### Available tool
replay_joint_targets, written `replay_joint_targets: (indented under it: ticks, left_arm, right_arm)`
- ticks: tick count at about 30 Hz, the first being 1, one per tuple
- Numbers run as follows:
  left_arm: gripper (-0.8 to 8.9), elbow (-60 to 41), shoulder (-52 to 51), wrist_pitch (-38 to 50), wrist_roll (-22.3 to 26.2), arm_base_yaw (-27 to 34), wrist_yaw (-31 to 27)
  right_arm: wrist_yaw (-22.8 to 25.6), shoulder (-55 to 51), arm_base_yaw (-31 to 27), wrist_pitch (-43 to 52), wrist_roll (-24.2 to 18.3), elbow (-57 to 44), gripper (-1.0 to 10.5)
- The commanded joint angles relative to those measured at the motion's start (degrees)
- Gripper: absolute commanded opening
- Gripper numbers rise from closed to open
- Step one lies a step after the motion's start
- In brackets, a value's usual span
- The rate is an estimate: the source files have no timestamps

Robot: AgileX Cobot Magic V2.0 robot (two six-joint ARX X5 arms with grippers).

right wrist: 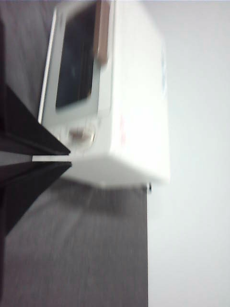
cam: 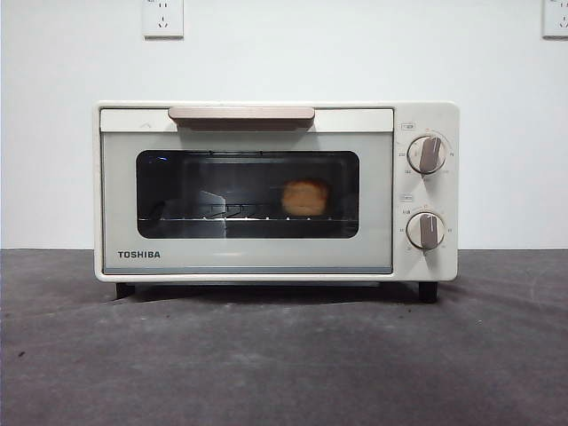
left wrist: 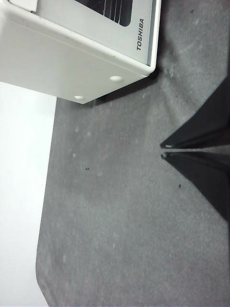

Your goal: The left arm flap open the oven, the right arm pick bread and place it into oven, the left arm flap close the oven

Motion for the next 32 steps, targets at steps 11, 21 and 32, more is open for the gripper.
replay_joint_targets:
  ticks: [11,21,32]
  left_arm:
    - [0.21,-1.18,-0.11,-0.37,0.44,-0.11,-0.22]
    - [0.21,-1.18,-0.11,-0.33,0.46,-0.11,-0.22]
    - [0.21,-1.18,-0.11,-0.31,0.44,-0.11,-0.22]
  right_arm:
    - [-2.99,-14.56,-12.90,20.74,-9.88,-34.29,0.2]
    - [-3.85,-19.08,-14.25,15.96,-13.07,-35.89,0.2]
    - [-3.82,-19.10,-14.58,17.16,-12.72,-35.89,0.2]
